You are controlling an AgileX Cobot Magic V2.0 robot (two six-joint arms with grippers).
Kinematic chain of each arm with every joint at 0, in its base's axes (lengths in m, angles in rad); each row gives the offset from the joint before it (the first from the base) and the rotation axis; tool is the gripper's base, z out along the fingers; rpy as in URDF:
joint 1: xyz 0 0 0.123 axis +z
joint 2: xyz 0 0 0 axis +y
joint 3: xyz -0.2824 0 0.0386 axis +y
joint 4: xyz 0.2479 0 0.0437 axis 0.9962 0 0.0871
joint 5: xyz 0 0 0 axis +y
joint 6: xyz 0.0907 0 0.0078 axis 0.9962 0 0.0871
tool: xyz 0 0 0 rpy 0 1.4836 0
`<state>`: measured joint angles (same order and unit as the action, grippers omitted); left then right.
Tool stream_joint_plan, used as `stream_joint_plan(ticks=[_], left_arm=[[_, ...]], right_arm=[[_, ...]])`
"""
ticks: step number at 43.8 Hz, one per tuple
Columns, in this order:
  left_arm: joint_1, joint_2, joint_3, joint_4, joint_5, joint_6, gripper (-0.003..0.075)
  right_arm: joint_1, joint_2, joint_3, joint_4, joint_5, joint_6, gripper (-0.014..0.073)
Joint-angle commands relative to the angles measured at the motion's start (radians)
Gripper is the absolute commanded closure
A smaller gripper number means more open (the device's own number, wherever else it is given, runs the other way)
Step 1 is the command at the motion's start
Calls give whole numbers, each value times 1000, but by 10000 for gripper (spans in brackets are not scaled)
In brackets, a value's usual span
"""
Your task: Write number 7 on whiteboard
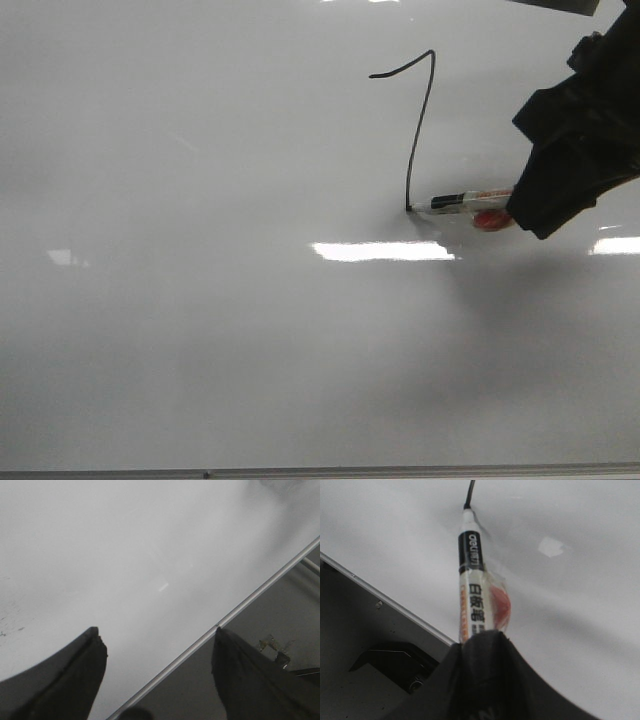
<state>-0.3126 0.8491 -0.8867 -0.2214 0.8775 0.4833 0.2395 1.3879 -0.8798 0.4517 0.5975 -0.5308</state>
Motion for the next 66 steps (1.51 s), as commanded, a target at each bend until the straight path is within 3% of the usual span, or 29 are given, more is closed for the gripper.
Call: stream_joint_plan(ticks=[1,7,14,17,26,38,46,66], left_arm=[[2,-4,-27,-25,-63,-4,269],[-22,-4,-31,-61,-54,104,262],[-107,41,-33,-246,-33,293,169],[-165,82,-33,-283,-33,346,164],[-347,209,-99,-289,-39,376,165],[-508,400,-203,-289,-91,396,170],[-520,488,-234,-289,-91,396,214],[-520,529,-233,-325,-122,469,444]], right_arm=[[-2,-75,-36,3,-51,-8,659],[27,-193,-36,3,33,-56,659],[137,-303,-36,3,195,-258,659],[195,-338,-36,5,280,-354,659],[294,-356,-36,35,336,-374,659],[304,-356,-36,63,309,-374,659],[304,-356,-36,72,288,-374,659],[304,-356,-36,77,274,-374,659]])
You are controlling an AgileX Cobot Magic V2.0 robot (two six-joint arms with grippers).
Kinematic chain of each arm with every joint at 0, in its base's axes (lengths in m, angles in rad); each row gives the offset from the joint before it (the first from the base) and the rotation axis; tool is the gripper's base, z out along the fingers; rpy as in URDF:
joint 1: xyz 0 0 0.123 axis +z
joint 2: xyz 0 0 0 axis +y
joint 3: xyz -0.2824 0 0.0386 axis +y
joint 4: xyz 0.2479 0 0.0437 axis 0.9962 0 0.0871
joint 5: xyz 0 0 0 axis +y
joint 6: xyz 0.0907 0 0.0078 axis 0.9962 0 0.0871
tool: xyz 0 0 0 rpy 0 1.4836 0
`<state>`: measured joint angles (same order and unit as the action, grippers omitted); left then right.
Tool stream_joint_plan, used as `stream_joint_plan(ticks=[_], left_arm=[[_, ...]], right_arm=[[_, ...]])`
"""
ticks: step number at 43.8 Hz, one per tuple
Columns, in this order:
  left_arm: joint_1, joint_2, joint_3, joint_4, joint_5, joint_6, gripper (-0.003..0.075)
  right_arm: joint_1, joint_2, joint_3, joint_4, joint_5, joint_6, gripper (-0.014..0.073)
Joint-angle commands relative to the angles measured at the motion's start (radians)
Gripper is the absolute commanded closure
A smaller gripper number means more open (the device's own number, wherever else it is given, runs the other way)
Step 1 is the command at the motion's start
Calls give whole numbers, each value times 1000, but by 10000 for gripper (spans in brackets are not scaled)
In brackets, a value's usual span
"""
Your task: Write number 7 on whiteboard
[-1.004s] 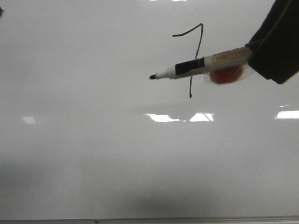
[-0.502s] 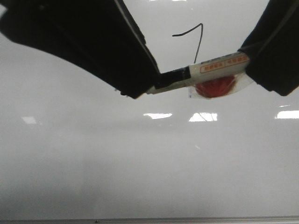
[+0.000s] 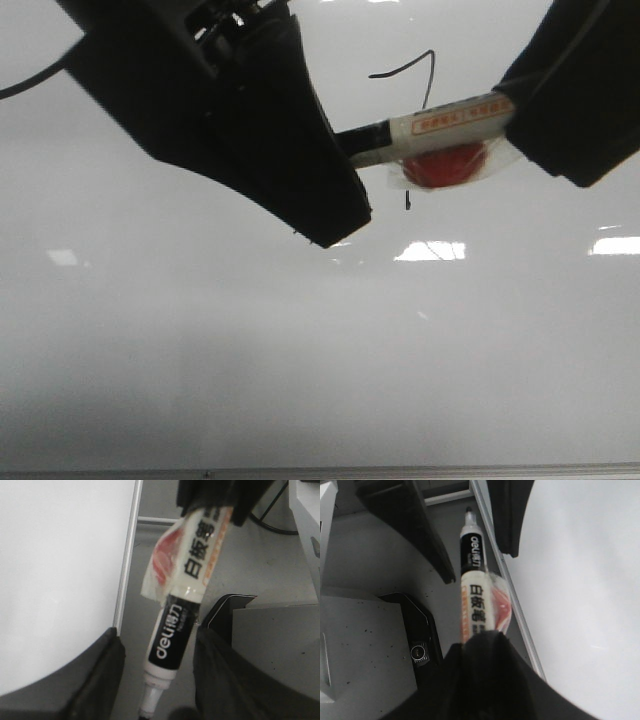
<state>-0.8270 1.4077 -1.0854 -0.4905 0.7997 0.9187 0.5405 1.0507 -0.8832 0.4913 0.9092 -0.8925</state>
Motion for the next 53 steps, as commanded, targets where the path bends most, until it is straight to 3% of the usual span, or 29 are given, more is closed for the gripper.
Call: stream_joint_plan(ticks=[1,17,20,29,32,39,42,53], left_arm=[[-5,-29,-35,-60,-44,44,450],[-5,-29,-35,-74,-44,118,615],[-5,-29,-35,-74,-46,118,654],[-5,-29,-35,-74,-46,118,734],[-3,-29,-35,-72,-46,118,741],[-3,-33,-37,-41,-35,103,741],[-3,-38,-45,20,-27,41,741],[87,-125,-112,467,109,-512,741]], right_arm=[[3,-18,-33,37,-38,-12,659],[3,-18,-33,37,-38,-11,648],[3,-18,-33,37,-38,-11,589],[3,-18,-33,37,-37,-10,231],[3,-18,-33,37,-36,-9,147],[-16,-36,-46,36,-16,16,96],[-48,-61,-53,23,-10,44,96],[-263,-182,-55,-113,-8,242,96]])
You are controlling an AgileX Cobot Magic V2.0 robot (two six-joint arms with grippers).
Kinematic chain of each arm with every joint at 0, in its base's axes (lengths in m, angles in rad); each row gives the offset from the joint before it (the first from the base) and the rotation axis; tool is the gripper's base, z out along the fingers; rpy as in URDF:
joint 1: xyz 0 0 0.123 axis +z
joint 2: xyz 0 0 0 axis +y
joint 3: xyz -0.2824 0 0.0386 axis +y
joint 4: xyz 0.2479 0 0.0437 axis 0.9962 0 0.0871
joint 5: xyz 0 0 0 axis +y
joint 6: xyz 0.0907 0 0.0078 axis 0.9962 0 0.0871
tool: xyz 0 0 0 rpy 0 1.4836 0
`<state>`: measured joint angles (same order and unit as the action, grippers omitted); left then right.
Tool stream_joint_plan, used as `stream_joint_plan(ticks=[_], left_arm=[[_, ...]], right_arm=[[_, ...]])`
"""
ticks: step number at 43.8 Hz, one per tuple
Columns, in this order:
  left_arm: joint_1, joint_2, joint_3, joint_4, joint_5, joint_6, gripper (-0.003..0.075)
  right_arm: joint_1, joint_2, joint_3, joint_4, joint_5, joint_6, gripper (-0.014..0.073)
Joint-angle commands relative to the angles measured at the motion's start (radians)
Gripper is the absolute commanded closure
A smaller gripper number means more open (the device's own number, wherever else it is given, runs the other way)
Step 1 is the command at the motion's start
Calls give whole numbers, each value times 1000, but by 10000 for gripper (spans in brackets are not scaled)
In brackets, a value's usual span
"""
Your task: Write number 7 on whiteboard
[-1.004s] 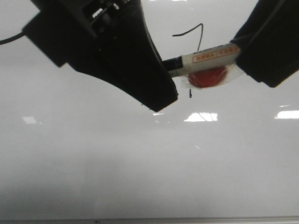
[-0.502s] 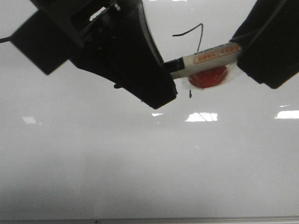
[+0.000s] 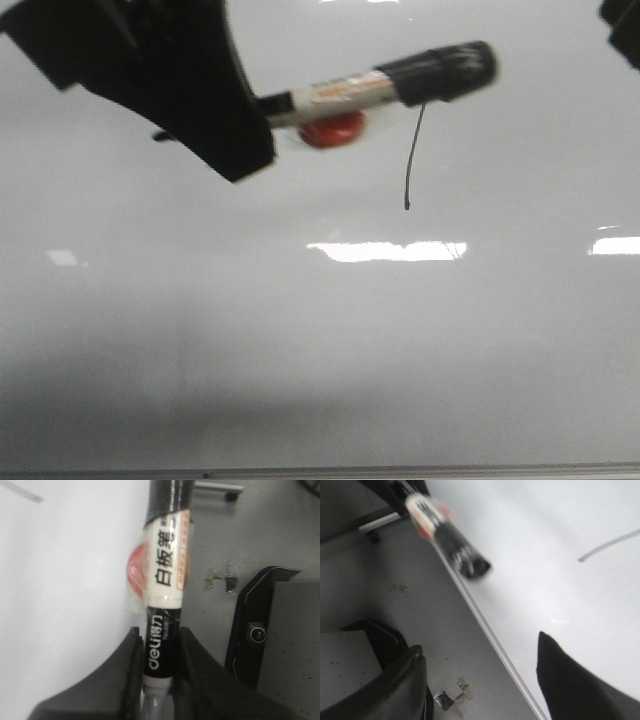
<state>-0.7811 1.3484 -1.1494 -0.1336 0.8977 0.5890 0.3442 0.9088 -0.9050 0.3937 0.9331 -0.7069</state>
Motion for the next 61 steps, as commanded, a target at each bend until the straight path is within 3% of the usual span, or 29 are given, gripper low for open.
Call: stream_joint_plan(ticks=[1,7,15,21,28,37,57,61], left_arm=[[64,-78,-48,148,19,-220,741],[221,-144,-48,237,83,-394,741],[484,-221,9,233,69,-429,741],[663,-241,108,208,-63,-485,741],[806,-234,241,59,-351,-499,741],[840,-179,358,-26,-665,-499,741],[840,19,361,-26,-843,-499,738],[840,38,361,-26,-844,-499,691]], right_arm=[[-83,-48,-34,-15,-32,57,96],[-152,-59,-34,-15,-11,57,96],[-162,-56,-34,-15,11,57,96],[-162,-54,-34,-15,0,57,96],[-162,-54,-34,-14,0,57,96],[-162,-54,-34,-14,-1,57,96],[-162,-54,-17,-14,1,57,96],[-162,-54,-17,-14,3,57,96]])
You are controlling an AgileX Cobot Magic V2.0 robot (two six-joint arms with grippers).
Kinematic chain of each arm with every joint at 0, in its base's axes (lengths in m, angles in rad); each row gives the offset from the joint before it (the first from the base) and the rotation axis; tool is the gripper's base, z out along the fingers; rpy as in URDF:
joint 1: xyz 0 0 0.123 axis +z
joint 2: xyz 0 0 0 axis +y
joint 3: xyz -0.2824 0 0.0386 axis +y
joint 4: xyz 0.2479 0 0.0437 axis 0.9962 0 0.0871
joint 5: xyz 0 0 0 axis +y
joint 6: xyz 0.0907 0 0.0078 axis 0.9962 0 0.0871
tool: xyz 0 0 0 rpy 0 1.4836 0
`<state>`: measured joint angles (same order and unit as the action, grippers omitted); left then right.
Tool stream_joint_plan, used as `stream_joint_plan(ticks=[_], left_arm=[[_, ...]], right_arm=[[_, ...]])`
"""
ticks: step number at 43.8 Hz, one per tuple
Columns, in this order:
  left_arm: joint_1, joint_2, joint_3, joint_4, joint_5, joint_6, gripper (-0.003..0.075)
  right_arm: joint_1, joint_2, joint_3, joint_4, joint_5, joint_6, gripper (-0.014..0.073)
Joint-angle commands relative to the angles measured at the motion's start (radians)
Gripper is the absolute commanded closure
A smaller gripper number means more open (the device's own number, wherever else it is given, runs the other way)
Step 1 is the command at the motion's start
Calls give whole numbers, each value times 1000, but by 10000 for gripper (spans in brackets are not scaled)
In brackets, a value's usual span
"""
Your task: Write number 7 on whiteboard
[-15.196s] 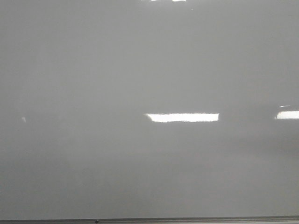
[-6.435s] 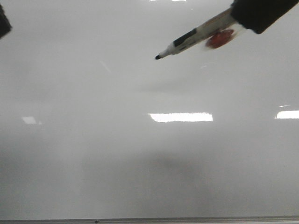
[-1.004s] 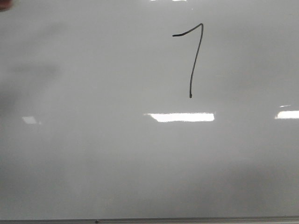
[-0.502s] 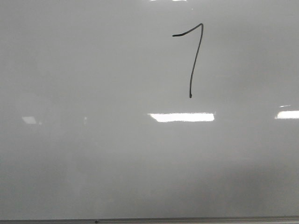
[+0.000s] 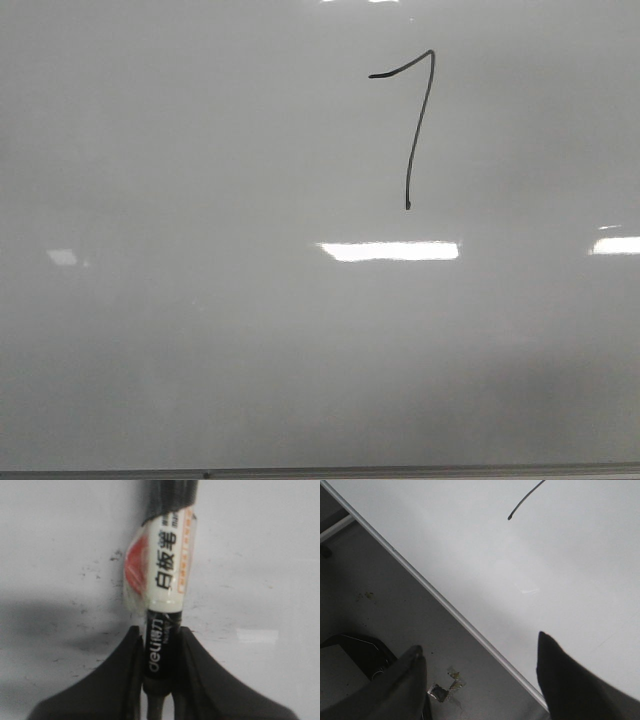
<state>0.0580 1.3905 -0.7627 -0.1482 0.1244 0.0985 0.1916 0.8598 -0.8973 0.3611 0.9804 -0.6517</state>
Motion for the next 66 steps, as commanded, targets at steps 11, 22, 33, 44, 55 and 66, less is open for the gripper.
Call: stream_joint_plan(ticks=[11,22,33,44,55,66], left_arm=[[0,12,-28,-12,-76,-9,385],[0,6,-51,-1,-26,-9,332],[0,-71,-165,46,225,-9,333],[-54,-264,-192,46,375,31,333],[-253,-497,-192,46,556,52,333],[-377,-728,-102,16,597,52,333]], right_arm=[[-9,-5,-25,20,-44,2,96],[-9,-13,-25,19,-38,2,96],[-9,-88,-27,18,18,35,96],[-9,-181,-27,-108,35,351,96],[-9,-230,-27,-261,65,605,96],[-9,-278,-25,-260,81,615,96]])
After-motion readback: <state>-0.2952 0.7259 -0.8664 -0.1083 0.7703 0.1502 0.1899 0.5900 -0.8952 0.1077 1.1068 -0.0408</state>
